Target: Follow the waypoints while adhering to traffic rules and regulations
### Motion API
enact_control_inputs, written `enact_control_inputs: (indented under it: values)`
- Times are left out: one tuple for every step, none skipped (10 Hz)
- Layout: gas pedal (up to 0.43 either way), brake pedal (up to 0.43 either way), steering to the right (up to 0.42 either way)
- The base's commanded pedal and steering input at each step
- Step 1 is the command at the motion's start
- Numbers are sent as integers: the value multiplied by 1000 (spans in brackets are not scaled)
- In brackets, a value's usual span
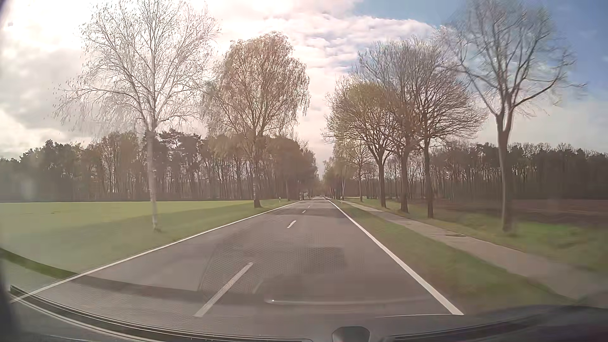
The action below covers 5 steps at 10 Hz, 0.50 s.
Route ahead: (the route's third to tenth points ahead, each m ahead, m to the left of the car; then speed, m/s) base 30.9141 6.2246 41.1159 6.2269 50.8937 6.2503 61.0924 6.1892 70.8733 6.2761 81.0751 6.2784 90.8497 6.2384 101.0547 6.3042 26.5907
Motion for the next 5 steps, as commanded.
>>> enact_control_inputs:
  values:
    - [59, 0, 0]
    - [59, 0, 0]
    - [59, 0, 0]
    - [47, 0, 1]
    - [39, 0, 1]
